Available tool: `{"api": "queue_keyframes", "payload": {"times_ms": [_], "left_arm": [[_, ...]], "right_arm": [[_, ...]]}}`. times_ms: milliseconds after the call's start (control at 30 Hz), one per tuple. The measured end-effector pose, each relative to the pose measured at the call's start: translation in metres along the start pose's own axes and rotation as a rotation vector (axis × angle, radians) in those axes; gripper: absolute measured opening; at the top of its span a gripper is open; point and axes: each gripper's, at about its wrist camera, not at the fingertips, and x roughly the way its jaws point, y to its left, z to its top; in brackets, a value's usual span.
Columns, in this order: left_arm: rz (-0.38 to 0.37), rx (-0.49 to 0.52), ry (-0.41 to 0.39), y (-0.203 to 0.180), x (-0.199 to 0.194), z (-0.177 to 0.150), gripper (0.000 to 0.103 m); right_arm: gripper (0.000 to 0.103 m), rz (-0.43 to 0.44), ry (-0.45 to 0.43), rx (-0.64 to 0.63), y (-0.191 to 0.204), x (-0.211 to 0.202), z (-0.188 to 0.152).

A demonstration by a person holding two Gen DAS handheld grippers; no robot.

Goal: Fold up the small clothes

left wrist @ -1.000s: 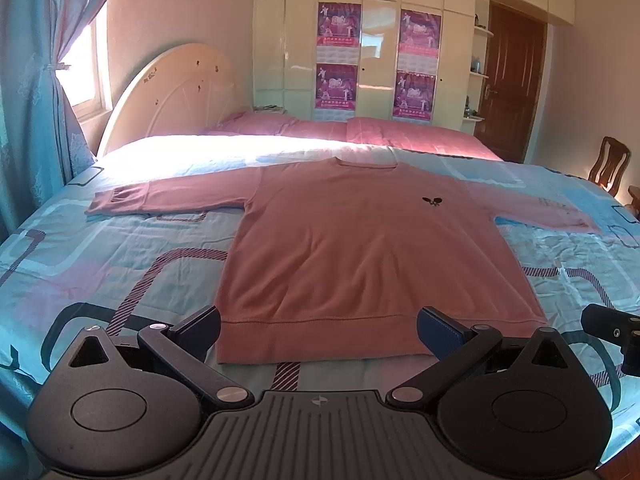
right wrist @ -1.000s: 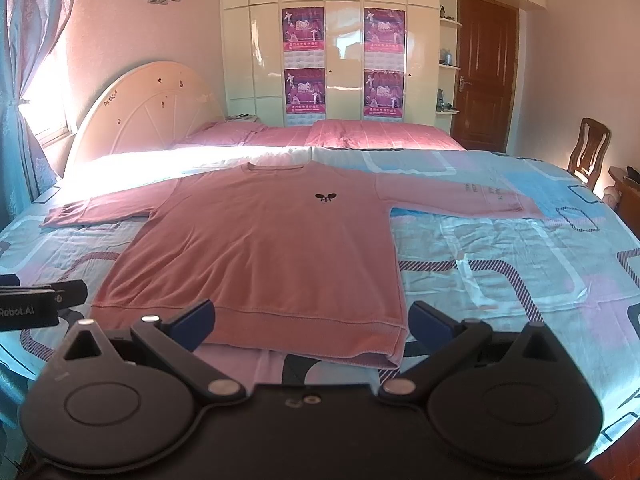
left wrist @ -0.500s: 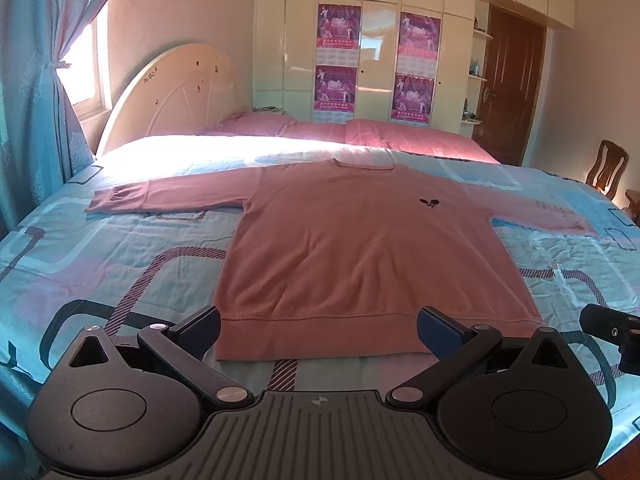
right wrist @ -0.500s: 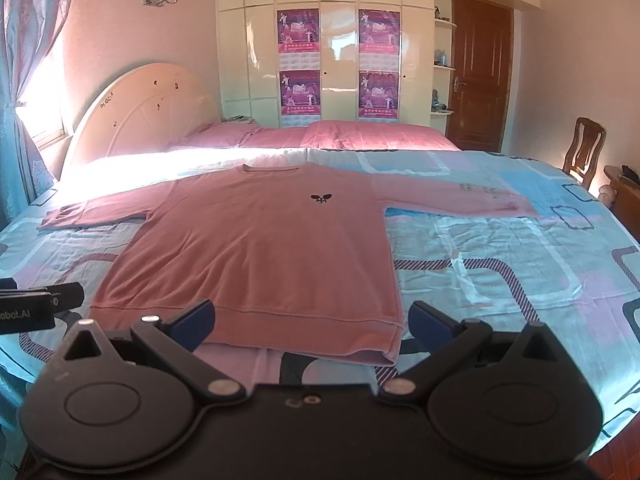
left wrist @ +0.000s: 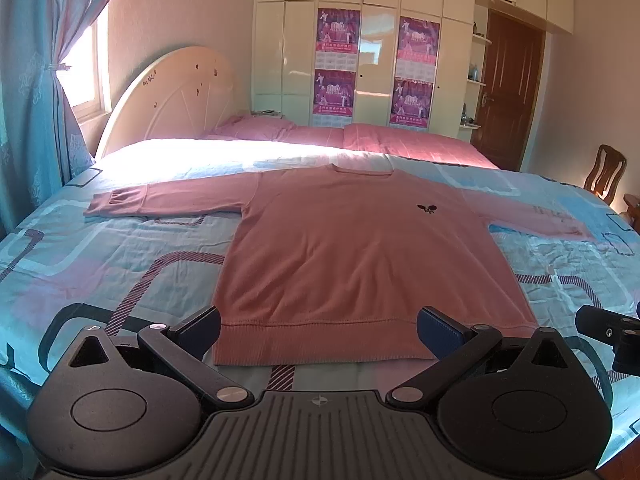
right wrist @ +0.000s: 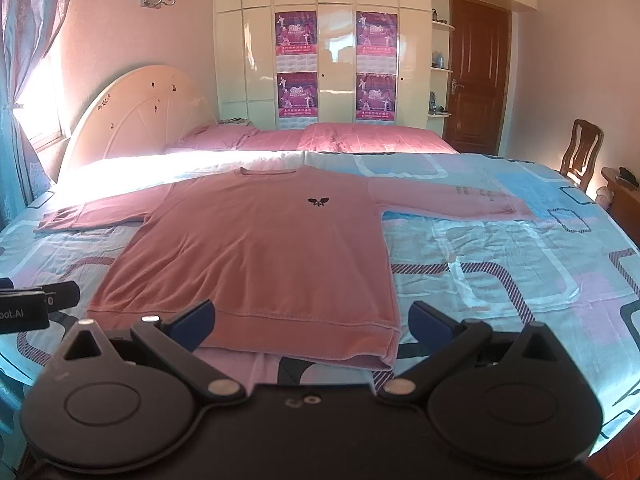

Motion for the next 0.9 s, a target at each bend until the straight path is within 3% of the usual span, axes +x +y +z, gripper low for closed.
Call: {"api": "queue_keyframes", "payload": {"times_ms": [900], "left_arm": [[-0.003, 0.001, -0.004, -0.0009, -0.0034, 0.0032, 0.103]], "right_arm": [[0.103, -0.009, -0.008, 0.01, -0.0024, -0.0029, 0.0015]]}}
